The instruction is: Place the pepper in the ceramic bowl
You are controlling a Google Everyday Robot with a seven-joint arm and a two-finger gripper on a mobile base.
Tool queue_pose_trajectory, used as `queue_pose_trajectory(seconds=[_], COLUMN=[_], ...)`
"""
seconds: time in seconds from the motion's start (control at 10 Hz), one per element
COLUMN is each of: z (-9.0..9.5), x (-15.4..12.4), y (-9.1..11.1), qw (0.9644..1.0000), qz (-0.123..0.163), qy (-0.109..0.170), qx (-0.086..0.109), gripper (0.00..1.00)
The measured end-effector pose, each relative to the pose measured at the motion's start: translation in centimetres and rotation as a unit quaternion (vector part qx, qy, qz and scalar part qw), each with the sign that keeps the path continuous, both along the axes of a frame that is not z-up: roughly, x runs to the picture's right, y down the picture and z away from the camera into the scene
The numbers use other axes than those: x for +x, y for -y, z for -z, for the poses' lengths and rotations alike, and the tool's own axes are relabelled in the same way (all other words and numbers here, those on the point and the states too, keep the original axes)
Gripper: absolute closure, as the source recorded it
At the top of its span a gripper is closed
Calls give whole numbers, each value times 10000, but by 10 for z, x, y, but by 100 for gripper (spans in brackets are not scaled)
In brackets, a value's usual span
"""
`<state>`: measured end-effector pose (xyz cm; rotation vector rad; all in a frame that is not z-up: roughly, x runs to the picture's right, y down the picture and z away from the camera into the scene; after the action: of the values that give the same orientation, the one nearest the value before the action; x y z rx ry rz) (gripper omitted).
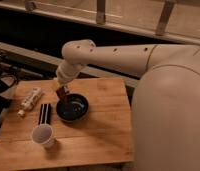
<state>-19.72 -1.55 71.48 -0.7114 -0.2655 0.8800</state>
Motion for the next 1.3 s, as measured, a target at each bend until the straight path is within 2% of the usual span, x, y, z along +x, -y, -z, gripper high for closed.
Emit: queue_pose_trajectory(seconds=[0.2, 0.5, 0.6, 0.7, 1.0, 1.1, 1.3], z=[-3, 12, 12, 10, -2, -1, 0], x=[3, 6, 1, -3, 6, 5, -6], y=[-11, -36, -39, -38, -30, -34, -42], qw=[9999, 9999, 9999, 9999, 9998, 9998, 9997], qz=[40, 40, 62, 85, 84, 105, 143], qy=[-65, -106, -111, -105, -144, -156, -180], qx=[-72, -87, -94, -101, -114, -117, -127], gripper=[98, 98, 93, 85, 55, 48, 46])
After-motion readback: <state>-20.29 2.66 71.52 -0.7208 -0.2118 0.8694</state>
